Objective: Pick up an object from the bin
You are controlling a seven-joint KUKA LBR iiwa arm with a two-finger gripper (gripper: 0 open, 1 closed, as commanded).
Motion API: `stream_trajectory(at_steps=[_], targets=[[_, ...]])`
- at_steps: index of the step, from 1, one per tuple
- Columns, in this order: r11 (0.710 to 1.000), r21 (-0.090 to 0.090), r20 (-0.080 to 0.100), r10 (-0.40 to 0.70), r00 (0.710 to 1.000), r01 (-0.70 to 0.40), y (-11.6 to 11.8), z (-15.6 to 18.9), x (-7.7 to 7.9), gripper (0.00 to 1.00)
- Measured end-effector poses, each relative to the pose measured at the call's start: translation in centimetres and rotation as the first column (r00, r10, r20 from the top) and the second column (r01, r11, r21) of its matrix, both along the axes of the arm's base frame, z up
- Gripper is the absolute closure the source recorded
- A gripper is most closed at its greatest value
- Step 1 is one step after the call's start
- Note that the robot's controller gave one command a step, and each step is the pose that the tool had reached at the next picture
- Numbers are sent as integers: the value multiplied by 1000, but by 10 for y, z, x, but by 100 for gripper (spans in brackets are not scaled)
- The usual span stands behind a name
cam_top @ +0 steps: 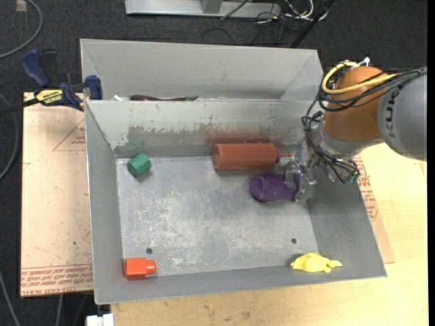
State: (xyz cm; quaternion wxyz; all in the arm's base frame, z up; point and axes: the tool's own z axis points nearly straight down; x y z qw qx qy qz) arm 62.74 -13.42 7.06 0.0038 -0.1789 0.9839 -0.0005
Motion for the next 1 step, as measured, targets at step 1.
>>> stream_trajectory(at_steps=[1], targets=[[1000,0,0,0,1000,0,0,0,0,100]])
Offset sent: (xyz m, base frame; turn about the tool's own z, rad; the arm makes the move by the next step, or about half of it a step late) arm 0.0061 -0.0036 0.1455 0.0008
